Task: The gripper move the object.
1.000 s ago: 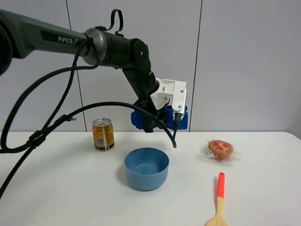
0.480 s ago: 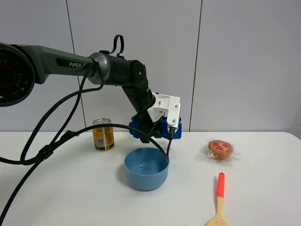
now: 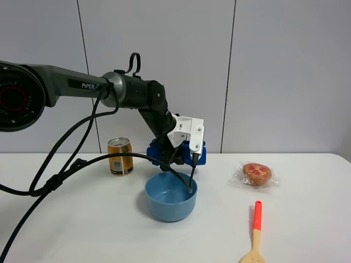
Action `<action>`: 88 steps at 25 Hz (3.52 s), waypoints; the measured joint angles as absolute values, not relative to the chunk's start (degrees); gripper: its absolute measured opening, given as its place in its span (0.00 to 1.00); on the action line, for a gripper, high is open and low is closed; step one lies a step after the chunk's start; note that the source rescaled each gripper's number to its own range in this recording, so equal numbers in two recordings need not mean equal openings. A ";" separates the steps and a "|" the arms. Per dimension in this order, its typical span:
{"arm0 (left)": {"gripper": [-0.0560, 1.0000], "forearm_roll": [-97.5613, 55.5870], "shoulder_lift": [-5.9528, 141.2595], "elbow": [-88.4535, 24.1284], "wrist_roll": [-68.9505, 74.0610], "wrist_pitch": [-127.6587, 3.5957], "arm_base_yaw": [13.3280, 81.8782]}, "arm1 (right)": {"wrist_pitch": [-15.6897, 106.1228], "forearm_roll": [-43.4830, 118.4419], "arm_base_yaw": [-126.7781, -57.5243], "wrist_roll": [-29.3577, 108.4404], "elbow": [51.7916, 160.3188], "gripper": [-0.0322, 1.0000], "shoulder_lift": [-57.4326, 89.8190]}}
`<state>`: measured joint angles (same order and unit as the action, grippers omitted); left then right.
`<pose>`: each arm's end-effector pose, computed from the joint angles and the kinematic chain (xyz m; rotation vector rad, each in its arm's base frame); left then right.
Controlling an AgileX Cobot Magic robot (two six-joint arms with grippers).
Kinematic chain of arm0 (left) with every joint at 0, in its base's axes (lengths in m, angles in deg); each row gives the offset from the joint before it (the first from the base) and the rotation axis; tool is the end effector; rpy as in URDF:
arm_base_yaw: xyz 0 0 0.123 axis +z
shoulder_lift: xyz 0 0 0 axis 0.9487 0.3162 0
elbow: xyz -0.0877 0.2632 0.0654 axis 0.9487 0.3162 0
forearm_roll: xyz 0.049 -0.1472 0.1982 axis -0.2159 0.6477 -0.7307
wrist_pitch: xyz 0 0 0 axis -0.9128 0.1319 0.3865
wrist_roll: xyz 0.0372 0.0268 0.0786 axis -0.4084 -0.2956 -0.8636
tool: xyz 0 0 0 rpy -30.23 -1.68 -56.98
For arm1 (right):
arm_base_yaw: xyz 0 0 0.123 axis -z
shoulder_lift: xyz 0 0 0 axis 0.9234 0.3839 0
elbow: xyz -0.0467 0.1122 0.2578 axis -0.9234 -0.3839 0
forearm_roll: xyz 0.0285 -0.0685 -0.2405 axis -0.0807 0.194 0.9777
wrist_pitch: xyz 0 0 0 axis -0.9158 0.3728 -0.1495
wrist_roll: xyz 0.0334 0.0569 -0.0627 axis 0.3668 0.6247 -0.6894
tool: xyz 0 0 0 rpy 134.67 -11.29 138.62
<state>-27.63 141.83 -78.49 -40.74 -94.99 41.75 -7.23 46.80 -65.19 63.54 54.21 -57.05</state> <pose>0.4824 -0.2840 0.1207 1.9622 1.5594 0.2165 -0.0051 -0.0018 0.2745 0.0620 2.0623 -0.0419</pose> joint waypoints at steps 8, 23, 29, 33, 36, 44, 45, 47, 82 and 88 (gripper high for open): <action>0.07 -28.23 142.18 -78.49 -40.44 -95.04 41.87 | -7.23 46.80 -65.19 63.54 54.21 1.00 -57.05; 0.86 -28.77 142.25 -78.49 -19.21 -96.33 41.87 | -7.23 46.80 -65.19 63.54 54.21 1.00 -57.05; 0.99 -30.58 141.37 -78.49 -18.05 -96.15 41.87 | -7.23 46.80 -65.19 63.54 54.21 1.00 -57.05; 0.99 -30.72 140.43 -78.49 -18.00 -96.88 41.87 | -7.23 46.80 -65.19 63.54 54.21 1.00 -57.05; 0.99 -30.86 138.03 -78.42 -17.89 -98.40 41.69 | -7.23 46.80 -65.19 63.54 54.21 1.00 -57.05; 0.99 -29.96 123.31 -78.42 -3.20 -106.03 41.38 | -7.23 46.80 -65.19 63.54 54.21 1.00 -57.05; 0.99 -29.96 121.19 -78.42 -0.27 -107.49 41.38 | -7.23 46.80 -65.19 63.54 54.21 1.00 -57.05; 0.99 -30.24 117.42 -78.48 4.60 -109.99 41.38 | -7.23 46.80 -65.19 63.54 54.21 1.00 -57.05; 0.99 -41.66 45.76 -7.05 29.43 -118.99 78.64 | -7.23 46.80 -65.19 63.54 54.21 1.00 -57.05; 0.99 -37.89 24.07 3.70 37.50 -119.29 81.17 | -7.23 46.80 -65.19 63.54 54.21 1.00 -57.05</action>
<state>-37.89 24.07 3.70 37.50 -119.29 81.17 -7.23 46.80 -65.19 63.54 54.21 -57.05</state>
